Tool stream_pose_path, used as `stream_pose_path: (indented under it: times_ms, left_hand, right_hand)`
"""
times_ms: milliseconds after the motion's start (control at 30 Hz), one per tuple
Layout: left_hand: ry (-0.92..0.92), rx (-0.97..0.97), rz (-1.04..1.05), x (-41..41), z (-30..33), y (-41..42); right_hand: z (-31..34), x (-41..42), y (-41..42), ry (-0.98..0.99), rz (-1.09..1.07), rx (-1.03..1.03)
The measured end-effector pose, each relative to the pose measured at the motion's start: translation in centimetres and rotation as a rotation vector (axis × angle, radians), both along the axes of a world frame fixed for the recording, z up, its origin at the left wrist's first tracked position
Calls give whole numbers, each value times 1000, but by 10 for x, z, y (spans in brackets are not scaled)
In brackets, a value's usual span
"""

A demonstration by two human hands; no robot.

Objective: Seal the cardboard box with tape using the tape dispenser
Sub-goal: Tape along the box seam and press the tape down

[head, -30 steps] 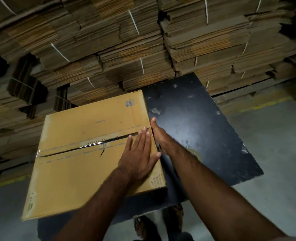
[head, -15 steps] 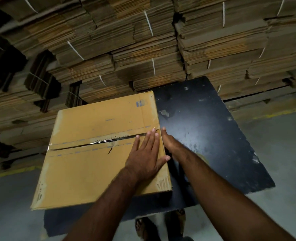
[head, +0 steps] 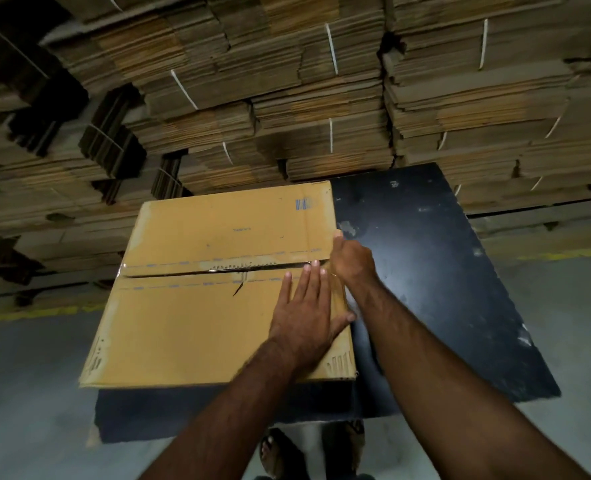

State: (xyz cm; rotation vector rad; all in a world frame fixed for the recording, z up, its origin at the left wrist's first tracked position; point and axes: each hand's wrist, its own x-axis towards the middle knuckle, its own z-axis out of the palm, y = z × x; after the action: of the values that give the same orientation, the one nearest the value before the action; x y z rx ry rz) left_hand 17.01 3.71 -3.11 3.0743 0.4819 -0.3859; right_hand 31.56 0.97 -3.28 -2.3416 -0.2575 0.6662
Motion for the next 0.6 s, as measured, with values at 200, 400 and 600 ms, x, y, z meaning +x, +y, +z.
stream_pose_path:
  times_ms: [200,400,600]
  left_hand:
    - [-81,-117,-75,-16,-1,17]
    - [-196,-158,9,-48,9,70]
    - [-427,-130,394,-113,12,163]
  right_hand:
    - [-9,-10,-11,-11,113,-4]
    - [7,-32,9,-390,67,28]
    - [15,-112,79,-575,432,145]
